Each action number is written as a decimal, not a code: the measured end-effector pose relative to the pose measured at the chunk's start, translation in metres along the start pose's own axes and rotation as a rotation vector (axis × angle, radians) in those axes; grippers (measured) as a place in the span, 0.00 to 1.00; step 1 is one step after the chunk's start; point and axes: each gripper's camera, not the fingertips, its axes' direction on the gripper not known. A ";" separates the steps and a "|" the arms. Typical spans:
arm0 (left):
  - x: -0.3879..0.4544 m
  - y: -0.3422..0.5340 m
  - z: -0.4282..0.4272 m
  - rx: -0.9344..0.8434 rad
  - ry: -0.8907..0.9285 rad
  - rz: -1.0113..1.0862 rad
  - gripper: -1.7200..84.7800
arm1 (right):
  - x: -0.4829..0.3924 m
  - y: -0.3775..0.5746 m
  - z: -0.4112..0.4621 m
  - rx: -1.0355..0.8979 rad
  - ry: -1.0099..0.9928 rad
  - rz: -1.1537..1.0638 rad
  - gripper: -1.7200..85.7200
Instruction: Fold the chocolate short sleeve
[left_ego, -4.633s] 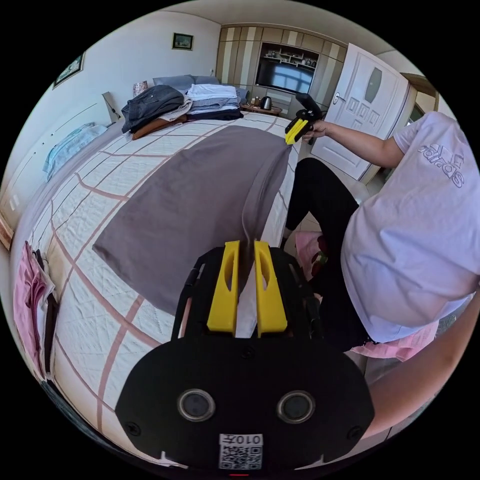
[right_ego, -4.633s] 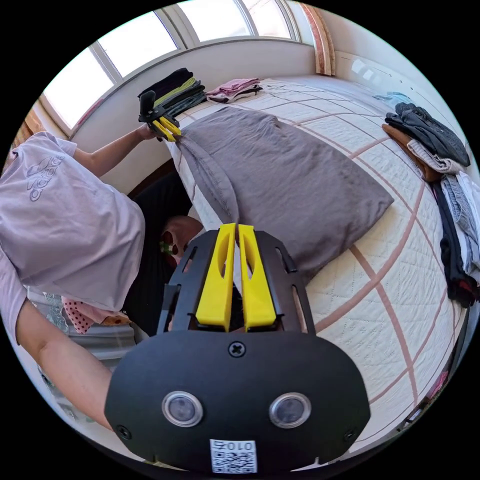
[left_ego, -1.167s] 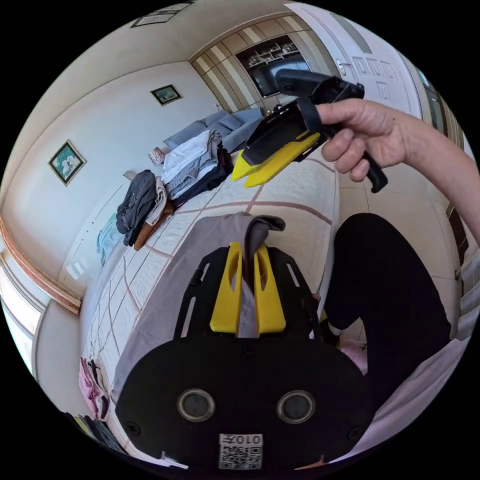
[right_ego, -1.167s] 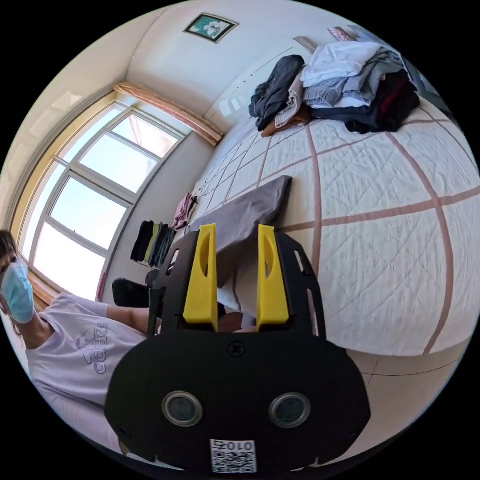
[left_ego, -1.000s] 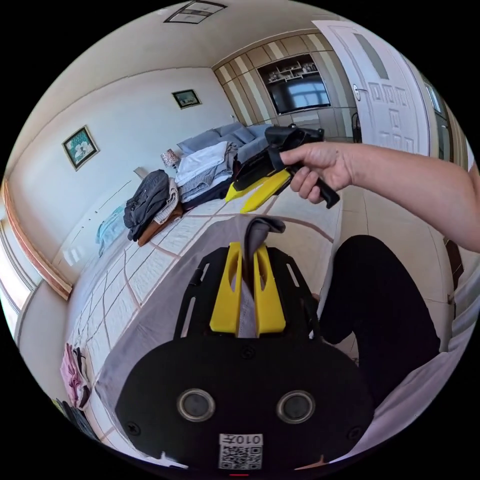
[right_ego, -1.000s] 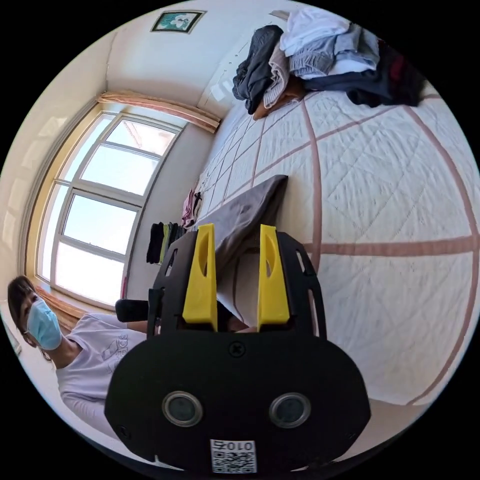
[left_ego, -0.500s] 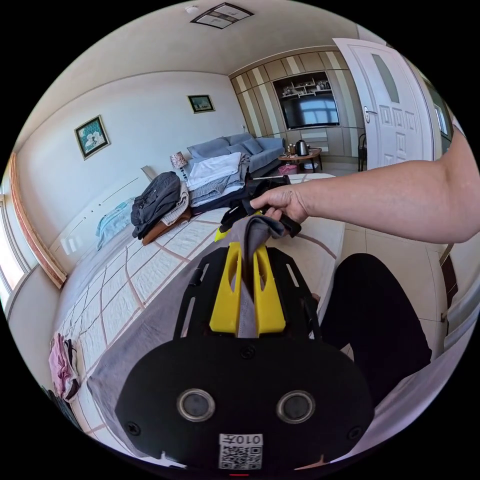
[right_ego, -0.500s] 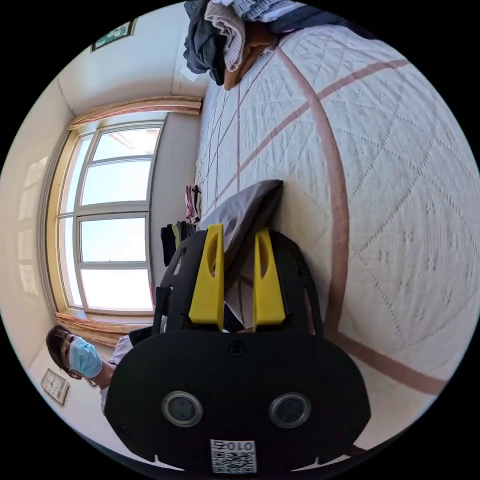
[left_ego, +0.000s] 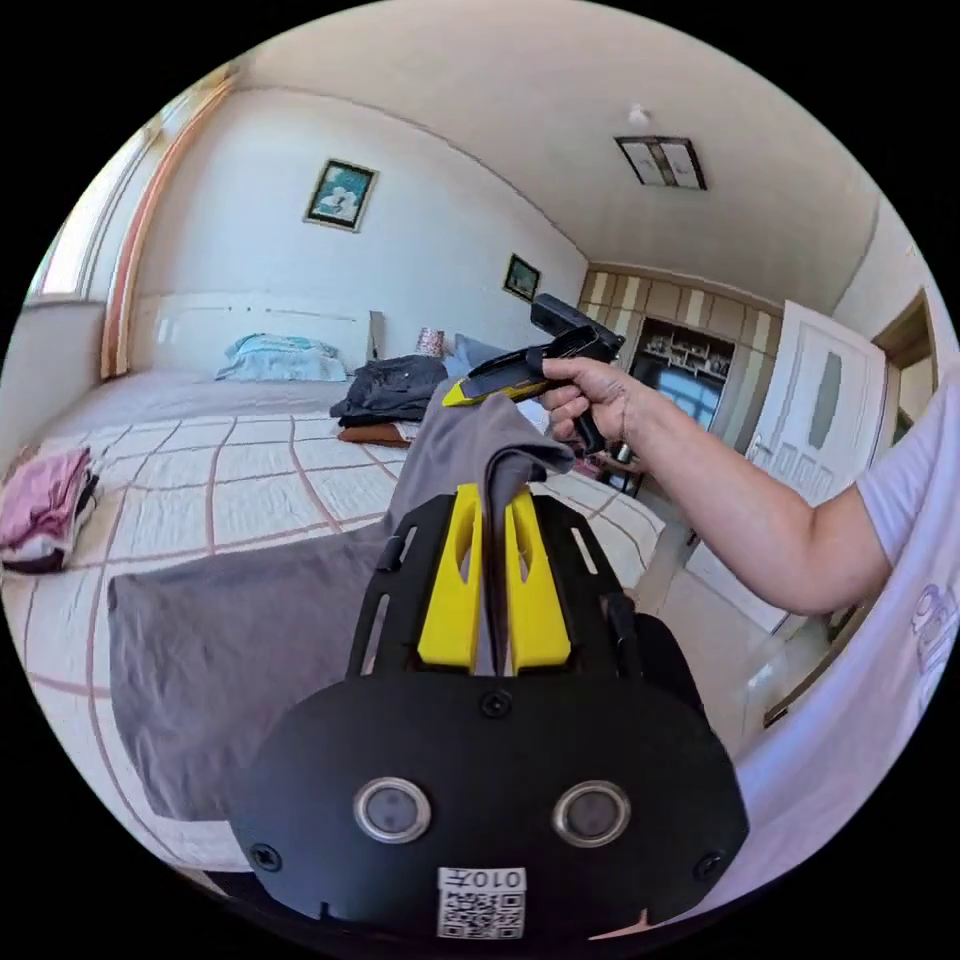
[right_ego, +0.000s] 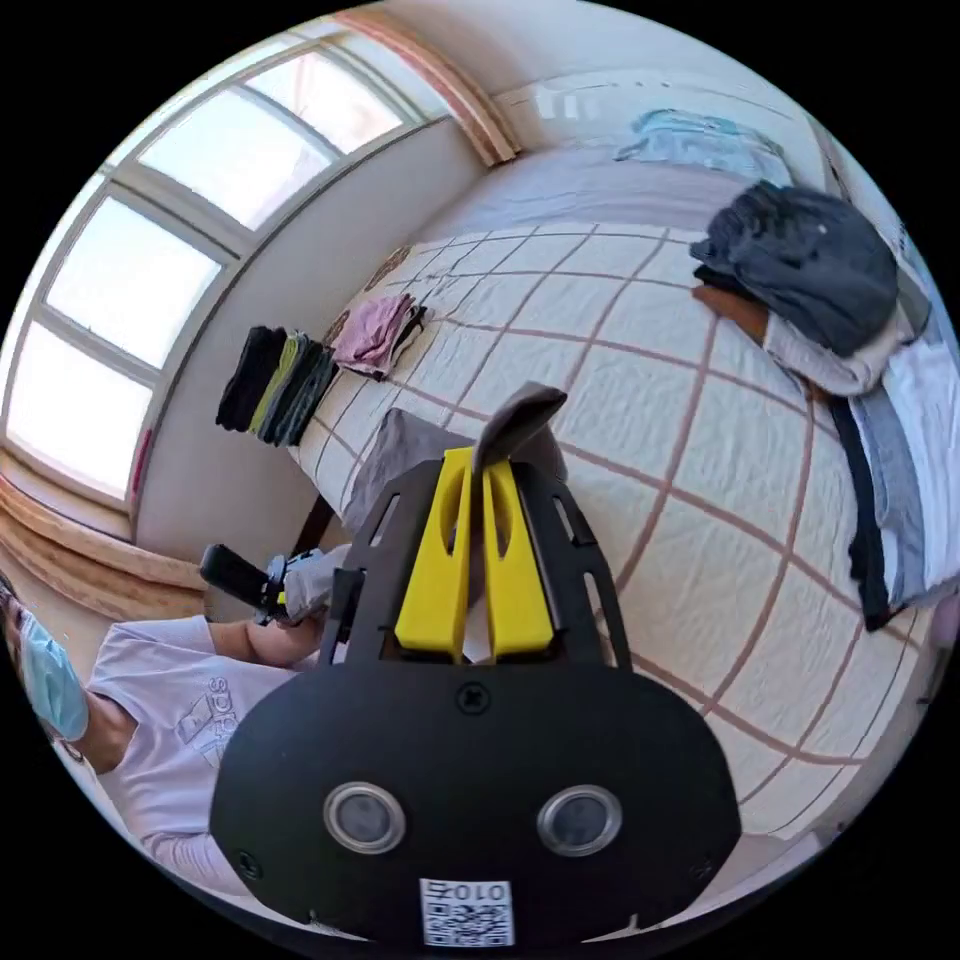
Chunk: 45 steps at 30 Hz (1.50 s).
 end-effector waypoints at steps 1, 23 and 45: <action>-0.029 0.006 -0.026 0.030 -0.002 -0.087 0.03 | -0.018 -0.014 0.007 -0.019 0.021 -0.028 0.06; -0.273 0.136 -0.167 0.226 0.099 -0.938 0.09 | -0.206 -0.175 0.162 -0.132 -0.020 -0.227 0.08; -0.256 0.138 -0.166 0.151 0.069 -0.936 0.10 | -0.045 0.021 0.158 0.078 -0.072 0.252 0.05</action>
